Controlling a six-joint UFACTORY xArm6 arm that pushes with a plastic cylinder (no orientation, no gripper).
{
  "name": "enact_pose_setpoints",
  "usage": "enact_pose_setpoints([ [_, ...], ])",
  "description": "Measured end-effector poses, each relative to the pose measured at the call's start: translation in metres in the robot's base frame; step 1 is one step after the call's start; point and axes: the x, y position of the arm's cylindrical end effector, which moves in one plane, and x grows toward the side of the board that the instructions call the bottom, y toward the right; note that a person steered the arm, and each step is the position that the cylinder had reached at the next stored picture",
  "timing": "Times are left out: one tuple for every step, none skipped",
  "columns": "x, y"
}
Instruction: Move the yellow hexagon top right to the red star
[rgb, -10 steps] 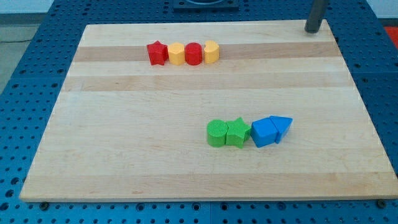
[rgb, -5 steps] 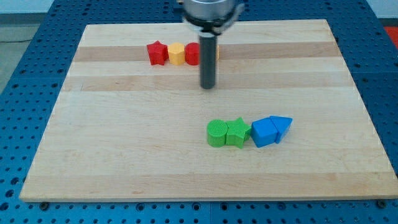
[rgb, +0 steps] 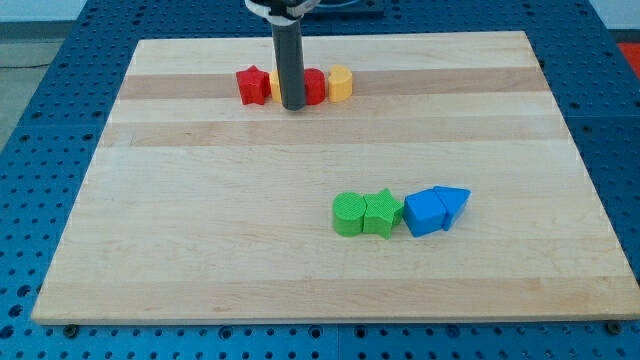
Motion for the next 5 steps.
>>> enact_pose_setpoints([
  [-0.012, 0.0],
  [-0.016, -0.005],
  [-0.016, -0.016],
  [0.039, -0.042],
  [0.086, -0.118],
])
